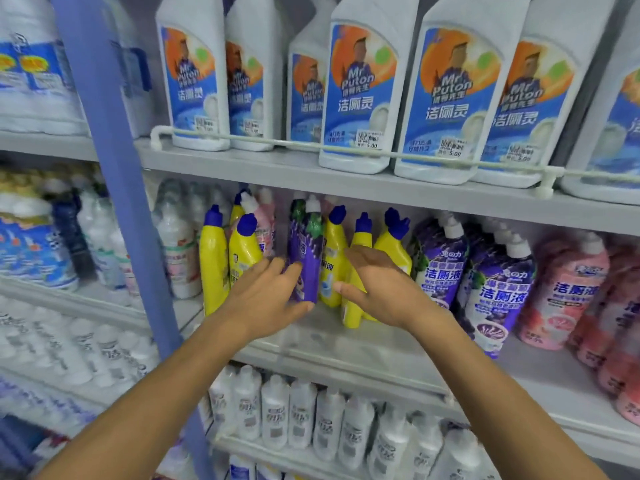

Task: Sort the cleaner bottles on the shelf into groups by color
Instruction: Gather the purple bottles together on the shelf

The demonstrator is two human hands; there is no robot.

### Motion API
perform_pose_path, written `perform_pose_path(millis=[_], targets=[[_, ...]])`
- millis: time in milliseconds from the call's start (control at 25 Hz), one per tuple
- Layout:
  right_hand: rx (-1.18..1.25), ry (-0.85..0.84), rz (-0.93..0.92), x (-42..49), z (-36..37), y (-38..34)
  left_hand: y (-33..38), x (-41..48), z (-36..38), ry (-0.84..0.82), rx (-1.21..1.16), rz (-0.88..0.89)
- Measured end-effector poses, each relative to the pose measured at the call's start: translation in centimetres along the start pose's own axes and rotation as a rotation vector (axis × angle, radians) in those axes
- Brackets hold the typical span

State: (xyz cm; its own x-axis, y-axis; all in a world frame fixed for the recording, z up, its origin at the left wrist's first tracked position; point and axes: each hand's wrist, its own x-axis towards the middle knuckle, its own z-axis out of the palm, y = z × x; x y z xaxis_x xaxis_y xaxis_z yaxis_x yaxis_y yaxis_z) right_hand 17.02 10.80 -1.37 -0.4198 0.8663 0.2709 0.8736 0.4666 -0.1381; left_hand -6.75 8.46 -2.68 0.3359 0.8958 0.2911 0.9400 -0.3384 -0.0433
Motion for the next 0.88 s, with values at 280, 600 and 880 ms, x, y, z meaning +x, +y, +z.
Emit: perform_pose_path(millis=[280, 600, 880], targets=[[-0.015, 0.111, 0.089, -0.3, -2.5, 4.0, -1.0, 5.1, -0.8, 0.006, -0.060, -0.012], [0.011, 0.072, 0.296, 1.3, -2.7, 7.5, -1.9, 10.6, -2.4, -0.016, -0.138, -0.066], [0.066, 0.129, 0.266, 2.7, -0.4, 9.0, 4.4, 13.5, -2.2, 0.044, -0.295, 0.088]])
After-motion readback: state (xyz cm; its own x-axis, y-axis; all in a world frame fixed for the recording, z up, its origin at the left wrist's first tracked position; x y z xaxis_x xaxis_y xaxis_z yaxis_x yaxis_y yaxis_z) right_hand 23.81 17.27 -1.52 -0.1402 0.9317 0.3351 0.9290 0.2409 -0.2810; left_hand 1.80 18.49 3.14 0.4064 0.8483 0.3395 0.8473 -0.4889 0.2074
